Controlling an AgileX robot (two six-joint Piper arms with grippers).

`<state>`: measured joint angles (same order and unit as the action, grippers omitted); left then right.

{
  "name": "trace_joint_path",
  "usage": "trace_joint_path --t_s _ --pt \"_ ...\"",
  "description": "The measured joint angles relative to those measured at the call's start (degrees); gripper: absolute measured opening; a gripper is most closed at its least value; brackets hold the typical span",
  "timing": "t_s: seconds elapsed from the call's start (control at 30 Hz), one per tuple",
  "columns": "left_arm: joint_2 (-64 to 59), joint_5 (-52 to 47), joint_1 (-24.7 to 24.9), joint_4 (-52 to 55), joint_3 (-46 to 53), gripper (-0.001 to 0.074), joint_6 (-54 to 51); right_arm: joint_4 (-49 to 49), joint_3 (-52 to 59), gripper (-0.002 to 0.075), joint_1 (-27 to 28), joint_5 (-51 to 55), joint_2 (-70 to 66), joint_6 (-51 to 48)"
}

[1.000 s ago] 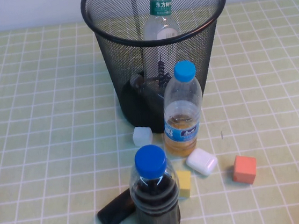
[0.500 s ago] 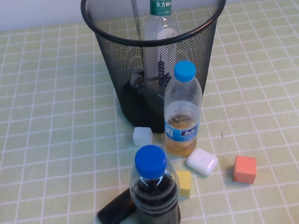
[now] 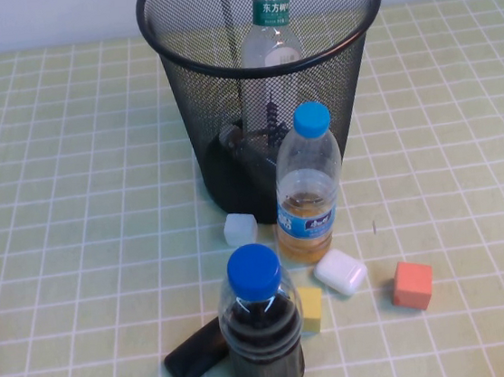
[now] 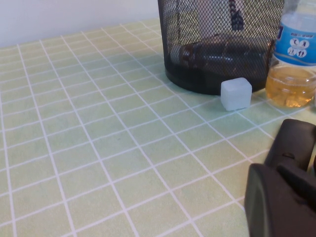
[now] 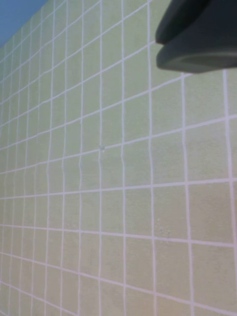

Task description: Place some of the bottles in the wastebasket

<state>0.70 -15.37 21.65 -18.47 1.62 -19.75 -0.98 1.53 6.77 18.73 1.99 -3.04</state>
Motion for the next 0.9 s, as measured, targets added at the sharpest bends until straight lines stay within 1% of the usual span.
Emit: trace_joint_path --t_s 0.33,0.43,0.5,0.57,0.6,0.63,0.7,0.73,0.8,0.9 --pt "0.0 0.0 0.0 0.14 0.0 -0.0003 0.0 0.0 0.0 -0.0007 0.0 0.0 0.0 0.0" --pt "0.0 3.59 -0.16 3.93 0.0 -0.0003 0.93 0.0 0.0 -0.0007 0.0 0.0 0.0 0.0" --pt "0.0 7.61 -2.27 7.85 0.0 -0.0003 4.12 0.0 0.0 -0.0007 0.0 0.0 0.0 0.0" --pt "0.0 11.8 -6.46 13.38 0.0 -0.0003 7.58 0.0 0.0 -0.0007 0.0 0.0 0.0 0.0" --pt "0.0 13.19 -9.34 15.27 0.0 -0.0003 9.01 0.0 0.0 -0.0007 0.0 0.0 0.0 0.0" --pt "0.0 13.92 -12.22 16.46 0.0 -0.0003 10.4 0.0 0.0 -0.0007 0.0 0.0 0.0 0.0" --pt "0.0 13.53 -16.49 17.61 0.0 -0.0003 13.44 0.0 0.0 -0.0007 0.0 0.0 0.0 0.0" --pt "0.0 13.11 -17.87 17.95 0.0 -0.0003 14.45 0.0 0.0 -0.0007 0.0 0.0 0.0 0.0" --pt "0.0 11.38 -18.89 18.47 0.0 -0.0003 15.59 -0.05 0.0 -0.0007 0.0 0.0 0.0 0.0" --pt "0.03 6.9 -18.87 18.47 0.0 -0.0003 16.72 -0.05 0.0 -0.0007 0.0 -0.11 0.0 0.0"
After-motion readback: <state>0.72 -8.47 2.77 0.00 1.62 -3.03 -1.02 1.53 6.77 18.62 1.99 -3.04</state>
